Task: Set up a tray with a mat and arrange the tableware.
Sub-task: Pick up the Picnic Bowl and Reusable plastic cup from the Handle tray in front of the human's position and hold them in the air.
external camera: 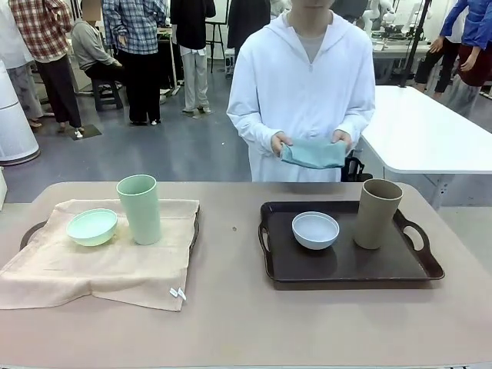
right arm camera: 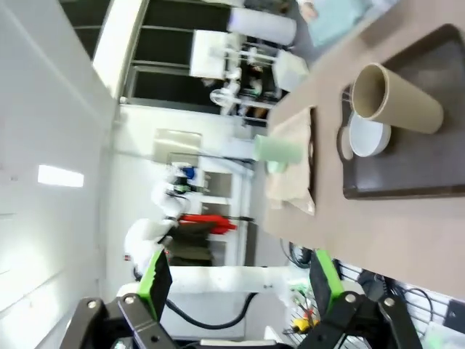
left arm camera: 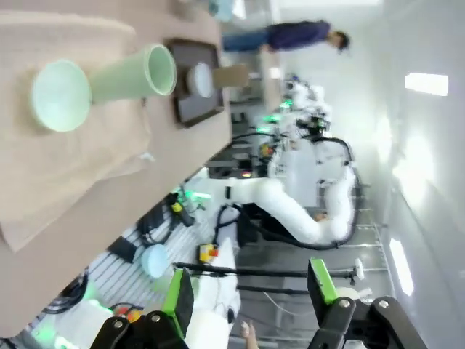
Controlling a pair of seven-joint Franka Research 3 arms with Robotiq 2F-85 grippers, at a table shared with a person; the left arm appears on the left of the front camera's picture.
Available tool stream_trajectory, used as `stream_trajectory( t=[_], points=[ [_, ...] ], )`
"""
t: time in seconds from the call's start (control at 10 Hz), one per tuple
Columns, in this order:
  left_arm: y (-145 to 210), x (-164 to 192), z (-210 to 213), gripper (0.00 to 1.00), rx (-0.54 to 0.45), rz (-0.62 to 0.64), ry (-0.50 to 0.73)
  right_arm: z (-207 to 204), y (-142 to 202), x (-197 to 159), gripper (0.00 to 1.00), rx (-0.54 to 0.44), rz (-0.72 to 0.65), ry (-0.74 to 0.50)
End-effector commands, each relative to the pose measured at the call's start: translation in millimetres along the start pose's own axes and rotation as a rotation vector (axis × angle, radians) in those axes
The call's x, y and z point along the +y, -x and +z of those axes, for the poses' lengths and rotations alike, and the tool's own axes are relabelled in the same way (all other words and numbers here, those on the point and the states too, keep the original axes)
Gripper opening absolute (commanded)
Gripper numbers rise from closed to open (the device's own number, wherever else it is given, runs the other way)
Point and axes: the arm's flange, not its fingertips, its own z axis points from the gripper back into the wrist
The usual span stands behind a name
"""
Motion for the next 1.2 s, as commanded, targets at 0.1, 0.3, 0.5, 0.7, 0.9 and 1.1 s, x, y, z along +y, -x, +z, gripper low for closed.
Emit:
stream_trajectory(
  t=[0.1,0.3,0.5,0.7,0.9,1.1],
  points=[
    [-0.7,17.5,34.4,0.84,0.085,-0.038,0.131,24.8,1.5,-33.6,1.00,-0.031,-0.055,-0.144],
    [1.6,29.5,42.2,0.84,0.128,-0.055,0.176,28.4,0.0,-43.6,1.00,-0.035,-0.097,-0.128],
    [6.6,27.4,41.4,0.84,0.145,-0.049,0.139,18.8,-0.6,-37.7,1.00,0.003,-0.091,-0.093],
    [-13.3,52.4,-52.2,0.84,0.095,-0.032,0.142,27.8,5.7,-51.5,1.00,-0.034,-0.118,-0.127],
    [-13.3,52.4,-52.2,0.84,0.095,-0.032,0.142,27.8,5.7,-51.5,1.00,-0.034,-0.118,-0.127],
    [-13.3,52.4,-52.2,0.84,0.095,-0.032,0.142,27.8,5.7,-51.5,1.00,-0.034,-0.118,-0.127]
  ],
)
